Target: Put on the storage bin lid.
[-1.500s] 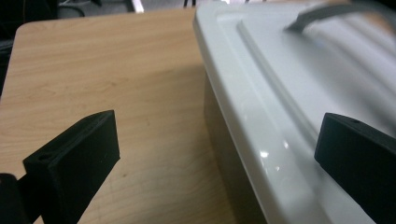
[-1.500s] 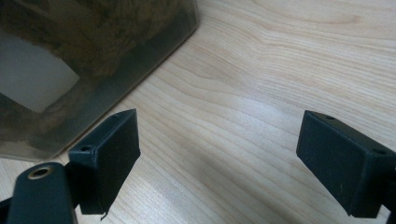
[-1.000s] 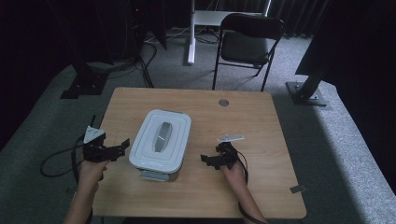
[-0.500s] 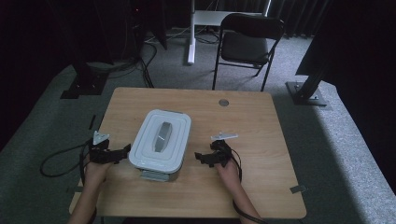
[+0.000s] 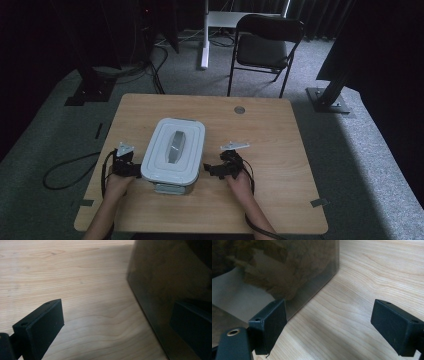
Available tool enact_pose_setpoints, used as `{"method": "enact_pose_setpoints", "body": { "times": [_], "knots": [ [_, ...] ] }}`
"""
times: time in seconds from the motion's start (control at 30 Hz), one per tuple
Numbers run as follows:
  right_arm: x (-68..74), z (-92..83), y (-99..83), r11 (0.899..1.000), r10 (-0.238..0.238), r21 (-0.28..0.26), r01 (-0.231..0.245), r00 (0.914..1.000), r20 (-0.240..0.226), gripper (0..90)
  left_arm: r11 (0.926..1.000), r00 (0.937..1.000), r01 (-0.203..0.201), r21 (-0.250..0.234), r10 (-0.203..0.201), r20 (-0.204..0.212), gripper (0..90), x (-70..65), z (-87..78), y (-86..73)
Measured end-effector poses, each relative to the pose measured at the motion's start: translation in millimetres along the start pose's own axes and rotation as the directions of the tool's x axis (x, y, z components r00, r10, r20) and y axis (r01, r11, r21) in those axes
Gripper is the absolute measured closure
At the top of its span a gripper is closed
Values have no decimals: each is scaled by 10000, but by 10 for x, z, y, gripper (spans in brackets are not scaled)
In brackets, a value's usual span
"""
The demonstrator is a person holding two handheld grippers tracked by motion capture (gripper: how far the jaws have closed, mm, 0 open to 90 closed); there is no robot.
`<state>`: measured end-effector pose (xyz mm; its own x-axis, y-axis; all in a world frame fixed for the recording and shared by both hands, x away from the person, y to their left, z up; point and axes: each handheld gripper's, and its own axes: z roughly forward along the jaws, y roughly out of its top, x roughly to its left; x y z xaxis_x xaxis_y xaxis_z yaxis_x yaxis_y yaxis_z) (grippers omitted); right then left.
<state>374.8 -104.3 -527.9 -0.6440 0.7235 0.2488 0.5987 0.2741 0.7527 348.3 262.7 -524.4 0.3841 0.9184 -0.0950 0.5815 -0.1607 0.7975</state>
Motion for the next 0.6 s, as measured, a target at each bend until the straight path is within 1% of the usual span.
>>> {"method": "enact_pose_setpoints", "body": {
  "times": [0.03, 0.2, 0.33, 0.47, 0.6],
  "knots": [
    [-9, -8, -8, 10000, 26, 0, -26, 10000, -14, 125, 9999, 9999, -144, 63, 145, -64, 8, -28, 3, 3],
    [-58, -45, -59, 10000, 62, 59, -62, 10000, 48, 125, 9991, 9991, -418, 90, 418, 6, 8, -152, 46, 30],
    [-95, -79, -110, 9999, 72, 96, -73, 9999, 88, 124, 9986, 9986, -504, 139, 501, 153, 8, -241, 89, 54],
    [-147, -116, -157, 9997, 186, 162, -188, 9997, 125, 124, 9975, 9972, -690, 160, 684, 307, 8, -331, 122, 73],
    [-200, -151, -205, 9993, 278, 254, -283, 9995, 179, 124, 9968, 9961, -785, 174, 777, 411, 8, -401, 162, 95]
  ]
}}
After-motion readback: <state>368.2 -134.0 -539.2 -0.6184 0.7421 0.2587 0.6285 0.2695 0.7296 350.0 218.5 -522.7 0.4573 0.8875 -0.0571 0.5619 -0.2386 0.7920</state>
